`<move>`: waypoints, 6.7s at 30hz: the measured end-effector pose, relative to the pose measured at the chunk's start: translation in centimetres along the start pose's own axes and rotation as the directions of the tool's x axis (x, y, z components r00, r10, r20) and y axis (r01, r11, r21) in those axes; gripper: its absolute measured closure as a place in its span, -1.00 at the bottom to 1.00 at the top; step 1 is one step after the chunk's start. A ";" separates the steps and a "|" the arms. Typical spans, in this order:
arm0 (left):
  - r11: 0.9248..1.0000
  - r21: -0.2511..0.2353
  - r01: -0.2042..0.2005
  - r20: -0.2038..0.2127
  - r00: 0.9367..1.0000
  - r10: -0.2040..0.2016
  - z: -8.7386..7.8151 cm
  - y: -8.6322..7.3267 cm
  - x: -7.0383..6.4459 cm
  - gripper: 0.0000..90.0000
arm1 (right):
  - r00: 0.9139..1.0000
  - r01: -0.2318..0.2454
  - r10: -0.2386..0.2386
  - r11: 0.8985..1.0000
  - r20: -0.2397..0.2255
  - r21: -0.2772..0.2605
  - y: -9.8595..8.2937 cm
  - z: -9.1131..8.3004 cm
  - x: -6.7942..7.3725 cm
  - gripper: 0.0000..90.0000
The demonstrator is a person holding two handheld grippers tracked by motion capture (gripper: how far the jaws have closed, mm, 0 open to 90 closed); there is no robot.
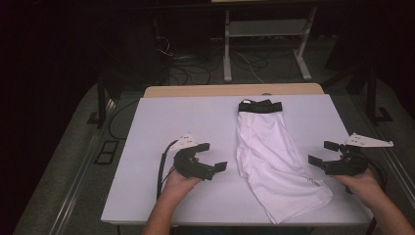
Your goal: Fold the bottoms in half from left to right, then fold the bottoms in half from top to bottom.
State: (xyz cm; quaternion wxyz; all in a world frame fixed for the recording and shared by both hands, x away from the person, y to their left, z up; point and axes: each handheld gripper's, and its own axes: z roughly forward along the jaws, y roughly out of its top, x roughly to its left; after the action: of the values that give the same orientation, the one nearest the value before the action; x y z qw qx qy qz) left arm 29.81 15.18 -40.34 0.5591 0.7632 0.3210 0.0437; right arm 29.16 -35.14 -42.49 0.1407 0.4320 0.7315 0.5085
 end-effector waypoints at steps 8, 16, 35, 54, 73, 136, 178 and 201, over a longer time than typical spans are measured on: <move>0.999 -0.020 0.041 -0.064 0.997 -0.042 -3.9 -1.8 1.4 -1.00 | 1.000 -0.016 0.016 1.000 0.014 -0.015 -1.3 -2.0 0.3 -1.00; 0.999 -0.028 0.045 -0.084 0.995 -0.047 -4.6 -2.4 1.7 -1.00 | 0.999 -0.033 0.033 0.999 0.010 -0.010 -1.7 -2.1 0.4 -1.00; 0.998 -0.044 0.047 -0.072 0.996 -0.050 -3.2 -0.8 2.3 -1.00 | 0.999 -0.037 0.037 0.999 -0.002 -0.026 -0.7 -0.6 -0.1 -1.00; 0.998 -0.022 0.066 -0.073 0.995 -0.067 2.1 2.8 3.4 -1.00 | 1.000 -0.027 0.027 1.000 0.003 -0.009 3.8 4.6 -2.2 -0.97; 0.995 -0.019 0.097 -0.130 0.987 -0.099 8.0 5.6 5.9 -1.00 | 0.996 -0.044 0.042 0.999 0.072 0.029 7.3 10.5 -4.4 -0.79; 0.955 0.216 0.203 -0.155 0.973 -0.172 20.4 7.0 6.8 -0.71 | 0.975 -0.179 0.146 0.963 0.168 0.200 7.3 17.1 -7.1 -0.49; 0.962 0.194 0.192 -0.277 0.952 -0.134 21.8 5.3 6.8 -0.21 | 0.976 -0.153 0.119 0.971 0.182 0.183 6.8 18.8 -5.7 0.08; 0.977 0.177 0.121 -0.309 0.949 -0.061 21.4 6.3 5.9 0.96 | 0.977 -0.082 0.038 0.976 0.209 0.204 7.0 18.3 -5.3 0.93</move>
State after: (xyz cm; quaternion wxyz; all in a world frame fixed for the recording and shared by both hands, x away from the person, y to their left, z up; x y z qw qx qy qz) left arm 46.35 -0.41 -44.41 0.4278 0.7827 0.4402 0.1023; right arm 47.50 -27.06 -45.74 0.1527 0.5163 0.7497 0.3849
